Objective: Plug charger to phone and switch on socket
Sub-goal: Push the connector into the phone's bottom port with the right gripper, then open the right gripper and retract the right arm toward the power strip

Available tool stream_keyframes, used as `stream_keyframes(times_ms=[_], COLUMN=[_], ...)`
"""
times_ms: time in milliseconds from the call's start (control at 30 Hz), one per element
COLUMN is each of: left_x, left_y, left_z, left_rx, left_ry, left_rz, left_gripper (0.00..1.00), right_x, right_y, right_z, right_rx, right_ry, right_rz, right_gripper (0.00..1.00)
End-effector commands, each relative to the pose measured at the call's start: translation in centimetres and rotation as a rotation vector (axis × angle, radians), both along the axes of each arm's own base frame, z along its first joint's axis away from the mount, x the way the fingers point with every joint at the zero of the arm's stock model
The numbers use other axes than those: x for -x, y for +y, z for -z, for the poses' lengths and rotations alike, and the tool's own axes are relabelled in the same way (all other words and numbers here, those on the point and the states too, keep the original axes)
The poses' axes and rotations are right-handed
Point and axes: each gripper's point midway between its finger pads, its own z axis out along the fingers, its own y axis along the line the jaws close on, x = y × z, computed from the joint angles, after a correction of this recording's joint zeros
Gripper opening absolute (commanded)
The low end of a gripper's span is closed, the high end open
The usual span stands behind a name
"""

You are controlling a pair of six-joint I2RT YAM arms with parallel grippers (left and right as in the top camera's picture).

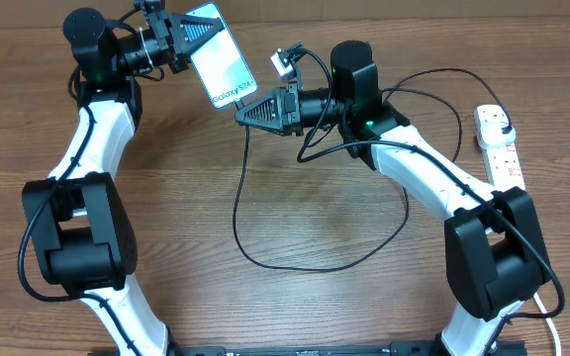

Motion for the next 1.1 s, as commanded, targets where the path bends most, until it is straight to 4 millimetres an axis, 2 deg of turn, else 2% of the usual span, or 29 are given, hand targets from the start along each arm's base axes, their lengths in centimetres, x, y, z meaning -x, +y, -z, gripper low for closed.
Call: stream_keyframes(times_ms=[0,167,300,400,467,533,600,633,733,867,967,1067], left_x=[4.0,4.3,4.0,3.7,3.4,2.8,2.0,1.7,1.4,1.7,1.6,1.5], left_y=[-4.4,-4.5,-4.3,-4.1,-3.5,-2.6,-0.9,-0.1,1.8,2.7,2.7,2.7], left_z=[-0.1,0.0,-0.1,-0.1,-0.1,0.0,0.1,0.2,0.6,0.8,0.7,0.8], left_rx=[-0.038,-0.040,-0.039,-0.037,-0.037,-0.035,-0.032,-0.032,-0.036,-0.038,-0.037,-0.040], left_ry=[-0.065,-0.066,-0.070,-0.070,-0.069,-0.059,-0.048,-0.042,-0.028,-0.024,-0.025,-0.033], left_rz=[0.249,0.264,0.248,0.228,0.210,0.174,0.119,0.101,0.072,0.082,0.078,0.073], left_gripper=[0.04,0.04,0.05,0.04,0.05,0.04,0.04,0.04,0.04,0.05,0.04,0.04], right_x=[-2.3,-2.8,-2.3,-2.0,-1.9,-1.8,-1.6,-1.5,-2.2,-4.0,-5.7,-6.6], right_y=[-0.6,-1.2,-1.3,-1.2,-1.2,-1.2,-1.3,-1.4,-2.0,-3.6,-5.7,-8.5], right_z=[-2.8,-2.8,-2.8,-2.8,-2.9,-2.9,-3.1,-3.2,-3.3,-2.4,1.0,6.5], right_rx=[-0.019,-0.019,-0.024,-0.027,-0.028,-0.030,-0.037,-0.041,-0.042,-0.010,0.109,0.325], right_ry=[-0.103,-0.102,-0.104,-0.126,-0.127,-0.128,-0.146,-0.156,-0.162,-0.125,-0.038,0.072], right_rz=[0.133,0.144,0.116,0.093,0.087,0.083,0.065,0.060,0.081,0.161,0.264,0.390], right_gripper=[0.04,0.04,0.04,0.14,0.26,0.44,0.94,1.00,1.00,1.00,1.00,1.00])
